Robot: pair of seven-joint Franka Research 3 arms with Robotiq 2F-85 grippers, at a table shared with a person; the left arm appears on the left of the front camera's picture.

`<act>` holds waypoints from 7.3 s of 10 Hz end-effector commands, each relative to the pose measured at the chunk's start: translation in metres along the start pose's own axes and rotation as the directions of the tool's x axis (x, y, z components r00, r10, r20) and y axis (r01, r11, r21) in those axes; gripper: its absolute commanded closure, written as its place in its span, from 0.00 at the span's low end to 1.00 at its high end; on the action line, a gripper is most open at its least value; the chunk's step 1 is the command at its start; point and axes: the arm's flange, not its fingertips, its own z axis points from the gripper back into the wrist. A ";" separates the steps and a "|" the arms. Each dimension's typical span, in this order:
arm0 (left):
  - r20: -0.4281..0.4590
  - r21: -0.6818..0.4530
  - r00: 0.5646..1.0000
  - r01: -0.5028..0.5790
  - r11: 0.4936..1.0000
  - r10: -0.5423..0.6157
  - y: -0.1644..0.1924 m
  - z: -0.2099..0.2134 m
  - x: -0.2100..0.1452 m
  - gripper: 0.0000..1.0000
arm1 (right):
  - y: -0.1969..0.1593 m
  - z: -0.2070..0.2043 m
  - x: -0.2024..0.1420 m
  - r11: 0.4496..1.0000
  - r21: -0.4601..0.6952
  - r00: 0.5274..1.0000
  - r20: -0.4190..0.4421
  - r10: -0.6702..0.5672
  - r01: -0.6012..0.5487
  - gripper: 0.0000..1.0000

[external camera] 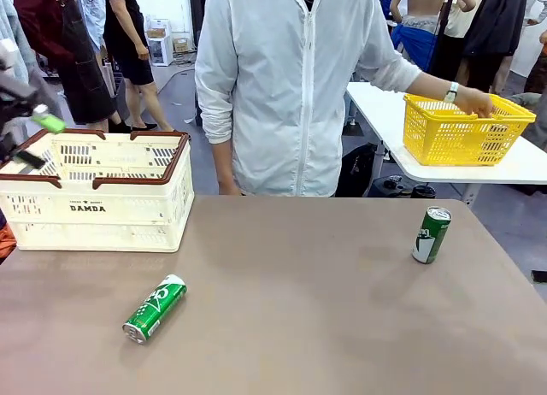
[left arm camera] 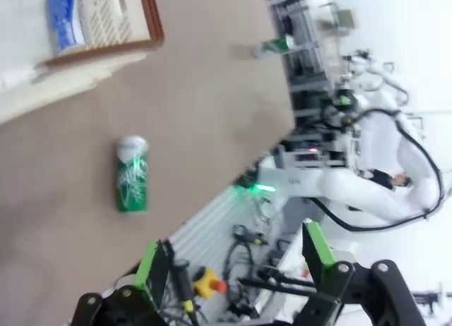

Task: Place the drinks into the Shopping basket.
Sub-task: Pick up one drink and place it into the Shopping basket.

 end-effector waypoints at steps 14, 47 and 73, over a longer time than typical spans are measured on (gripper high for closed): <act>-0.055 -0.326 0.998 0.012 0.945 -0.032 0.086 -0.005 -0.087 0.00 | 0.005 0.003 -0.001 1.000 -0.007 1.000 -0.014 -0.018 0.018 0.00; -0.407 0.607 0.846 0.533 0.590 -0.345 0.014 -0.285 -0.043 0.00 | 0.005 0.003 -0.001 1.000 -0.007 1.000 -0.014 -0.018 0.018 0.00; -0.111 0.779 0.991 0.130 0.614 -0.070 -0.073 -0.172 -0.120 1.00 | 0.005 0.003 -0.001 1.000 -0.007 1.000 -0.014 -0.018 0.018 0.00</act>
